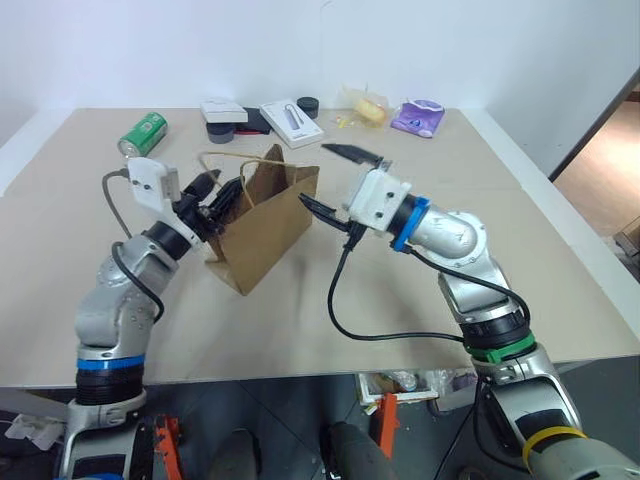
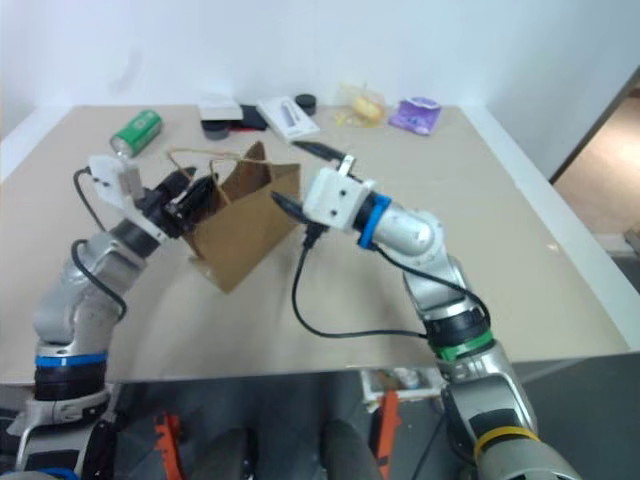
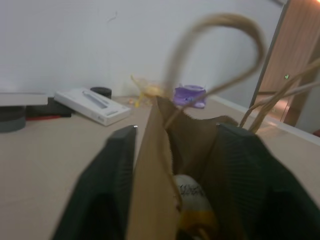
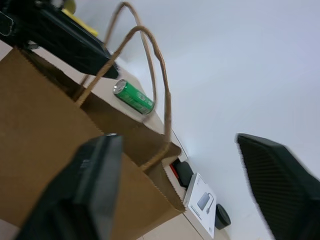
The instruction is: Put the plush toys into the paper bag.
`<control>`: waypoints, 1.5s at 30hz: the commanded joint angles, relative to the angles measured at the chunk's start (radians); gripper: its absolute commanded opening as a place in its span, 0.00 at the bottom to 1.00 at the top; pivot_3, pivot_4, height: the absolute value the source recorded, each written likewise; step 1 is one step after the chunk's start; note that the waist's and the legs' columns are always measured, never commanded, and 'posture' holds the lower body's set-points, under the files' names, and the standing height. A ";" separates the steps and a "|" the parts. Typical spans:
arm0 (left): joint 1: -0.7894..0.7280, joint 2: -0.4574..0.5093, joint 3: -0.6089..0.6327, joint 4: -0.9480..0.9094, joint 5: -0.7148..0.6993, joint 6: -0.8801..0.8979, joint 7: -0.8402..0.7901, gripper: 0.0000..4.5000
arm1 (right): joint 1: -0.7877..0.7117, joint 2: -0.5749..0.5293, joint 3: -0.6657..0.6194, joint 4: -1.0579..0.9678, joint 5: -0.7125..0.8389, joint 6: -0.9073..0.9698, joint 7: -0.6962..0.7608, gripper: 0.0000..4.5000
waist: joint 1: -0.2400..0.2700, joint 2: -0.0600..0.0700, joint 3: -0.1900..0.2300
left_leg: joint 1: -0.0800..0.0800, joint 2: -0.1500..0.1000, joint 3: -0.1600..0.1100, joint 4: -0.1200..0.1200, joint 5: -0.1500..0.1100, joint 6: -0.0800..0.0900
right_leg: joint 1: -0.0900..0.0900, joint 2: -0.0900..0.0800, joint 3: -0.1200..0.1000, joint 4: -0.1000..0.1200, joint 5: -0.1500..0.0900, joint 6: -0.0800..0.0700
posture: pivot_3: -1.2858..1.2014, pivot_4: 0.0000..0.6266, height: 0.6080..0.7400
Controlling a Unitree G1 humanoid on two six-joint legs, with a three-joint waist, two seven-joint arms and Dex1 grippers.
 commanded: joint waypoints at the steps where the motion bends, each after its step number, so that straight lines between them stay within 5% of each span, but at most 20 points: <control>1: -0.011 0.100 0.110 -0.039 -0.171 0.151 -0.058 0.94 | 0.046 0.006 -0.060 -0.120 0.180 0.248 0.046 1.00 | -0.001 0.000 0.000 | 0.000 0.000 0.000 0.000 0.000 0.000 | 0.000 0.000 0.000 0.000 0.000 0.000 | 0.52 0.24 1.00; 3: -0.007 0.149 0.147 -0.023 -0.232 0.209 -0.081 0.99 | 0.069 0.011 -0.063 -0.159 0.247 0.356 0.061 1.00 | -0.002 0.000 0.000 | 0.000 0.001 0.000 0.000 0.000 0.000 | 0.000 0.000 -0.001 0.000 -0.001 -0.001 | 0.52 0.24 1.00; 6: -0.008 0.228 0.190 0.003 -0.319 0.300 -0.131 1.00 | 0.093 0.044 -0.033 -0.190 0.310 0.499 0.055 0.84 | -0.002 0.000 0.000 | 0.000 0.001 -0.001 0.000 0.000 0.000 | 0.000 0.000 -0.002 0.001 -0.002 -0.003 | 0.52 0.24 1.00; 9: 0.015 0.300 0.182 0.013 -0.344 0.346 -0.225 1.00 | 0.109 0.068 0.043 -0.222 0.349 0.609 0.086 0.59 | -0.002 0.000 0.000 | 0.000 0.001 -0.001 0.000 0.000 0.000 | 0.000 0.000 -0.003 0.001 -0.004 -0.007 | 0.52 0.24 1.00; 15: 0.142 0.425 0.034 0.036 -0.149 0.224 -0.448 1.00 | 0.050 0.182 0.145 -0.094 0.329 0.675 0.074 0.01 | -0.005 0.000 0.000 | 0.001 0.001 -0.001 -0.001 0.000 0.000 | -0.001 0.000 -0.003 0.002 -0.006 -0.010 | 0.52 0.24 1.00; 25: 0.123 0.410 -0.042 0.128 0.026 0.057 -0.519 1.00 | -0.185 0.367 0.125 0.262 0.243 0.555 -0.009 0.01 | -0.002 0.000 0.000 | -0.001 0.002 -0.001 -0.001 0.000 0.000 | -0.003 0.000 -0.005 0.002 -0.006 -0.011 | 0.52 0.24 1.00; 45: 0.028 0.182 -0.113 0.226 0.188 -0.128 -0.402 1.00 | -0.192 0.378 0.097 0.219 0.235 0.555 -0.003 0.01 | -0.002 -0.001 0.000 | -0.005 0.002 -0.002 0.000 -0.002 -0.003 | -0.006 0.000 -0.005 0.003 -0.003 -0.006 | 0.52 0.24 1.00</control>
